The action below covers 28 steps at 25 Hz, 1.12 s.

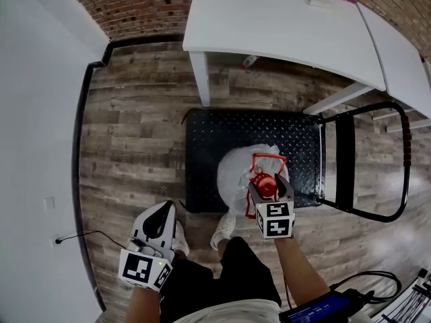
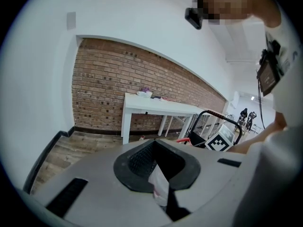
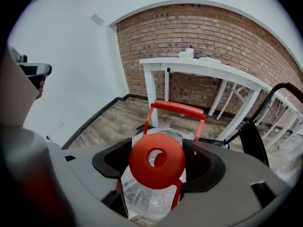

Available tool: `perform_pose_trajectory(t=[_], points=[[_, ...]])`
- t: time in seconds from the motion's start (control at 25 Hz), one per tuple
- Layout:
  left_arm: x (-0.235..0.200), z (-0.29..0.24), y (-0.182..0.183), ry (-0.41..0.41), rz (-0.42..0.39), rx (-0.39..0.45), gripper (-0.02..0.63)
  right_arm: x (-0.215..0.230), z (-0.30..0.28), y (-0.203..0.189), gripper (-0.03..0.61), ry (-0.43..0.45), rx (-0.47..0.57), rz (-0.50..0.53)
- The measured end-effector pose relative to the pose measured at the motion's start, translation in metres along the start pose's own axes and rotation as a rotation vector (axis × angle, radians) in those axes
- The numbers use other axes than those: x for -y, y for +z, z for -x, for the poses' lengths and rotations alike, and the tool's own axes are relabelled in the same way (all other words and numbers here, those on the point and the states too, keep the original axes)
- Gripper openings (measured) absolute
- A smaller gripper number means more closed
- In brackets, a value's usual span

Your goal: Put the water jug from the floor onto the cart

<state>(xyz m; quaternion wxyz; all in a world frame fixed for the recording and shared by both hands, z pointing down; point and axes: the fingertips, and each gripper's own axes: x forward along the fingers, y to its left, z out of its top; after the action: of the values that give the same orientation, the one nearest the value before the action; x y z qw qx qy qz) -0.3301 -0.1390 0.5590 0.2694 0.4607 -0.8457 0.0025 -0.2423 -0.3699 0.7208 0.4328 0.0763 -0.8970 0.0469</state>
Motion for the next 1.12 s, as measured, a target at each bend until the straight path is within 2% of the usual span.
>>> perform_pose_trajectory(t=[0.24, 0.44, 0.68, 0.84, 0.92, 1.04, 1.12], points=[[0.007, 0.007, 0.024, -0.049, -0.007, 0.027, -0.002, 0.005, 0.048, 0.042, 0.317, -0.039, 0.101, -0.017], [0.010, 0.022, 0.049, -0.120, -0.030, 0.059, -0.002, -0.007, 0.103, 0.082, 0.318, -0.095, 0.186, -0.032], [0.006, 0.052, 0.083, -0.236, -0.114, 0.113, -0.002, -0.050, 0.183, 0.126, 0.316, -0.175, 0.318, -0.011], [0.009, 0.079, 0.111, -0.312, -0.134, 0.164, -0.002, -0.089, 0.236, 0.146, 0.314, -0.238, 0.384, 0.052], [0.013, 0.097, 0.120, -0.359, -0.142, 0.184, -0.002, -0.110, 0.262, 0.151, 0.291, -0.261, 0.420, 0.060], [0.021, 0.123, 0.125, -0.431, -0.184, 0.187, -0.002, -0.136, 0.301, 0.149, 0.214, -0.317, 0.473, 0.044], [0.022, 0.134, 0.127, -0.464, -0.199, 0.187, -0.002, -0.147, 0.322, 0.142, 0.137, -0.358, 0.498, 0.021]])
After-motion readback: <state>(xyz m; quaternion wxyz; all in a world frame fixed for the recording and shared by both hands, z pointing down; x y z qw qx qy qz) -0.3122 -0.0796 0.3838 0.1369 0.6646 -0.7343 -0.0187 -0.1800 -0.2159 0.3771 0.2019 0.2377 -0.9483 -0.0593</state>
